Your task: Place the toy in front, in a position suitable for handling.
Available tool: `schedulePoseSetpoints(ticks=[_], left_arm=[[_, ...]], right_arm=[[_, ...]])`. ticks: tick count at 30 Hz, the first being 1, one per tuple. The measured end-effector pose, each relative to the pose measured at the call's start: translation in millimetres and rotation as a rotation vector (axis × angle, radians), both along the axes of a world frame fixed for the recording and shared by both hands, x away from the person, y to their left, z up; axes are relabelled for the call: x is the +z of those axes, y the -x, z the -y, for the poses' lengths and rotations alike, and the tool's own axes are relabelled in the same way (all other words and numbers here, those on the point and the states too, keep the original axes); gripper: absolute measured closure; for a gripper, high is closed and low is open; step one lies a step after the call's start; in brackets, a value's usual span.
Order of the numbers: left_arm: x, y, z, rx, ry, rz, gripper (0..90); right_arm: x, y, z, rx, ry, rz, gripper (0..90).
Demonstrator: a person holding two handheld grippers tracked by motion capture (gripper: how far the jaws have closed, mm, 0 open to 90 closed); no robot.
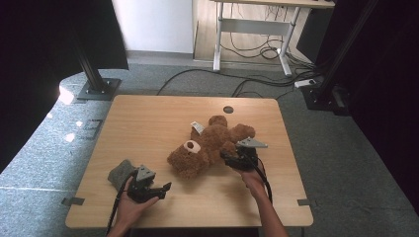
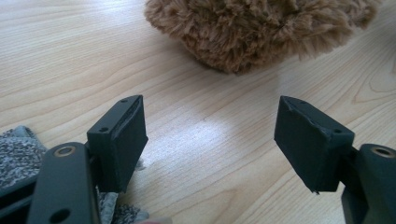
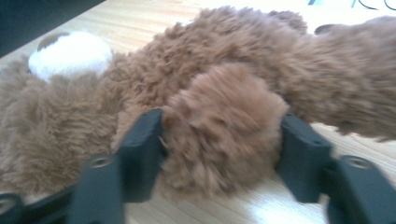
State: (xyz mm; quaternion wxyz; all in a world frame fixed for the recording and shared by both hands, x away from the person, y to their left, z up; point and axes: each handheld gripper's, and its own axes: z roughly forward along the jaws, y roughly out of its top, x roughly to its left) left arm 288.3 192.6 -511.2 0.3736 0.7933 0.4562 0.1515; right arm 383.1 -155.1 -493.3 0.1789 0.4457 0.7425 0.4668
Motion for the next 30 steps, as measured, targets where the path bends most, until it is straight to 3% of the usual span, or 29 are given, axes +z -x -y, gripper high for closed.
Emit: schedulePoseSetpoints(ticks=[1, 7, 12, 18, 23, 30], left_arm=[[0.0, 0.2, 0.4, -0.002, 0.003, 0.0, 25.0], [0.6, 1.7, 3.8, -0.014, 0.019, 0.001, 25.2], [-0.1, 3.4, 10.3, -0.04, 0.023, -0.002, 25.3], [0.1, 1.6, 13.0, -0.044, 0.028, -0.003, 26.1], [-2.6, -12.9, 17.0, -0.02, 0.013, -0.01, 29.4], [-5.6, -29.8, 23.0, -0.015, 0.006, -0.023, 28.4]], right_arm=[[-2.5, 0.8, -2.8, 0.021, -0.001, -0.014, 58.2], [-18.4, 18.3, -14.2, 0.06, 0.027, -0.02, 66.2], [-32.6, 32.7, -21.9, 0.083, 0.016, -0.037, 67.5], [-38.3, 45.9, -39.8, 0.132, 0.067, -0.046, 67.4], [-42.2, 59.3, -48.8, 0.18, 0.094, -0.054, 67.4], [-39.3, 70.0, -43.6, 0.183, 0.058, -0.052, 67.8]])
